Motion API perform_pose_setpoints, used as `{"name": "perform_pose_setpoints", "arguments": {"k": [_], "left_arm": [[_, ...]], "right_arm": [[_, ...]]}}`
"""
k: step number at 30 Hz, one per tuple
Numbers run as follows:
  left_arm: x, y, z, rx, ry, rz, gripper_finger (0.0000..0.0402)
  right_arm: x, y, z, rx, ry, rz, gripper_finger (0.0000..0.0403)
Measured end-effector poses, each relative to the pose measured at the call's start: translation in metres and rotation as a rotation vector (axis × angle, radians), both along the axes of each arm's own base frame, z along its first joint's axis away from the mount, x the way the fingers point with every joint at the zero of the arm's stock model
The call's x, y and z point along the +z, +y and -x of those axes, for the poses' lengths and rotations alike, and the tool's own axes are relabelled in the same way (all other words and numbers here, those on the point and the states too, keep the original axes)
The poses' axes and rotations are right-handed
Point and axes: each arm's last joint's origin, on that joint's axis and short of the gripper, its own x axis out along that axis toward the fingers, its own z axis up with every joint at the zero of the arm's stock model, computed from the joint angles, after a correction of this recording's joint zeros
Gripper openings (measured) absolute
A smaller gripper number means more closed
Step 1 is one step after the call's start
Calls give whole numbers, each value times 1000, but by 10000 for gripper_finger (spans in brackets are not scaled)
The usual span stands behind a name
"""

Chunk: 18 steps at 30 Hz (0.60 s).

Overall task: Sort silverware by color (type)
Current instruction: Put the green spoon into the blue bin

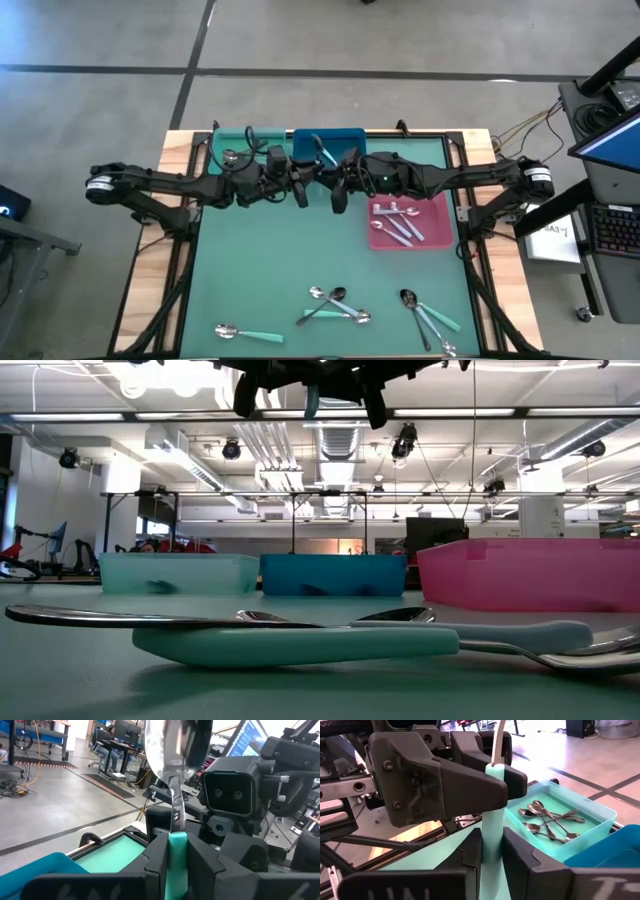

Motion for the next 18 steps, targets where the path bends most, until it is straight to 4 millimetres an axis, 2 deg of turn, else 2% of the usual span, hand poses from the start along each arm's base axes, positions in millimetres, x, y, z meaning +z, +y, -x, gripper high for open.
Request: {"name": "perform_pose_setpoints", "arguments": {"k": [7,11,14,18], "left_arm": [[0,0,0,-4,13,-33,92],[-2,0,0,0,49,-56,128],[-4,0,3,4,103,-64,148],[-11,-2,8,-21,202,-41,160]], "right_arm": [[-1,-2,0,-3,10,5,35],[-1,-11,2,-23,14,27,35],[-3,-27,5,-78,57,47,35],[-14,-59,14,-220,213,98,35]]}}
